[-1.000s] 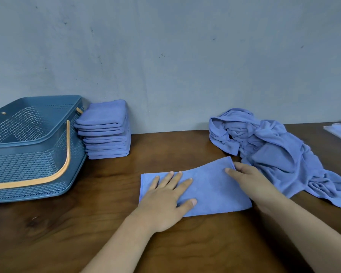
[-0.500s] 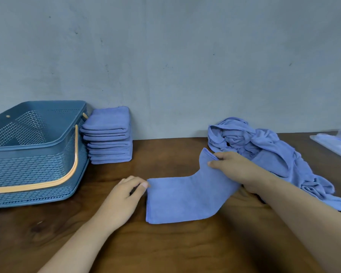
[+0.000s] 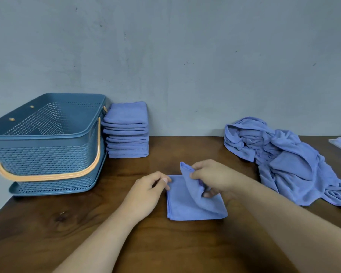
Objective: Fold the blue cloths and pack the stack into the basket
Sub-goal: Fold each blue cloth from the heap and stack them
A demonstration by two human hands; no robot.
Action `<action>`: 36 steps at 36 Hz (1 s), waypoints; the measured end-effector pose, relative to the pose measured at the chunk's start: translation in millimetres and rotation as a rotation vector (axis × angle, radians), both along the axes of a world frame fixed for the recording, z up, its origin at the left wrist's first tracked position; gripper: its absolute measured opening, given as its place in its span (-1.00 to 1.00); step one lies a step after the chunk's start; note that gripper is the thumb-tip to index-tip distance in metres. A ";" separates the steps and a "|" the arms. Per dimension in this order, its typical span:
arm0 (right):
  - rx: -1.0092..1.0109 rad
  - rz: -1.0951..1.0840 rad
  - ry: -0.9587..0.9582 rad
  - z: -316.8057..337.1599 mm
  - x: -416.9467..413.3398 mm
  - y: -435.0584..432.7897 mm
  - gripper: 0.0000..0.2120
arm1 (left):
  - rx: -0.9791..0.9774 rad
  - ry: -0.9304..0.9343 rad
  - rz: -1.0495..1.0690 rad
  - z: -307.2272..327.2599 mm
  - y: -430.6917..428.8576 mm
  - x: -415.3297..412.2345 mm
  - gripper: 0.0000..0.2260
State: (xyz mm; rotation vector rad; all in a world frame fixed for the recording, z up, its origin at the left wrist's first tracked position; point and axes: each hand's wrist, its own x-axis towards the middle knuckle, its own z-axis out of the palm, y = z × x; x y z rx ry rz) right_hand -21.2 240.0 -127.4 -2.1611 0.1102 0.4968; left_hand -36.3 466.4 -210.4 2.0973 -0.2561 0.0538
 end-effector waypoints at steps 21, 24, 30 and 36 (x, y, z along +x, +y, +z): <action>-0.190 0.090 -0.652 -64.5 3.0 -53.8 -0.78 | 0.057 0.018 -0.085 -1.4 -3.4 -2.0 -0.72; -0.298 0.247 -0.672 -82.7 -2.1 -61.7 -0.77 | 0.166 -0.044 -0.091 -2.7 -8.5 -3.4 -0.77; -0.355 0.349 -0.623 -90.6 -10.9 -62.3 -0.43 | -0.033 -0.087 -0.024 -2.1 -16.8 -6.9 -0.96; -0.588 0.474 -0.477 -72.9 -16.1 -50.6 0.00 | -0.064 -0.010 0.022 -1.5 -17.3 -6.8 -0.85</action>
